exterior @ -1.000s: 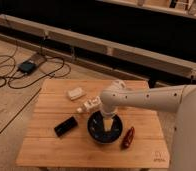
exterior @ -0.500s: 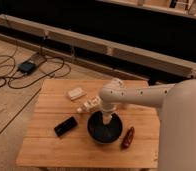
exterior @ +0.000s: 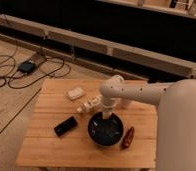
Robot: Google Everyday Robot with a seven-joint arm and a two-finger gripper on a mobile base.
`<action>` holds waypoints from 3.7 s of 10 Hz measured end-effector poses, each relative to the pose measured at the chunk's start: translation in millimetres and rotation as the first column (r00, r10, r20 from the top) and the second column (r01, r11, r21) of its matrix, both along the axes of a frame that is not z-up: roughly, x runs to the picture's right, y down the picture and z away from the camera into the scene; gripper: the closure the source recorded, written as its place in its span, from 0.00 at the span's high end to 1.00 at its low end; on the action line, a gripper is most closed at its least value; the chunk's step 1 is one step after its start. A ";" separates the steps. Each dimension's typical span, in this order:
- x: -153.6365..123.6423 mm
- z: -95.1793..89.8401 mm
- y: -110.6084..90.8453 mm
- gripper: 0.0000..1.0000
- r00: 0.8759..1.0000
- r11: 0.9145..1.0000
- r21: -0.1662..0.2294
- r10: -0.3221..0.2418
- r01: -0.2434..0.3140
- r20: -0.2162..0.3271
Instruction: Drag the ceramic bowl in a circle
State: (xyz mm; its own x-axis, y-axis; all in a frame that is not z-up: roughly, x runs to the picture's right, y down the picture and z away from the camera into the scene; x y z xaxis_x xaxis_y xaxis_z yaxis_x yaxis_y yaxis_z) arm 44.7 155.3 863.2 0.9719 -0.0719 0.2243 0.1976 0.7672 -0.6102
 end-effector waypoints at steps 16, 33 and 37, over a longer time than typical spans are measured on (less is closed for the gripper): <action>-12.3 -101.4 9.4 0.00 0.993 0.991 -0.087 0.104 -0.098 0.064; -98.6 -127.5 -6.3 0.00 0.975 0.992 -0.037 0.122 -0.117 0.186; -65.2 -133.4 25.4 0.00 0.984 0.994 -0.070 0.099 -0.089 0.147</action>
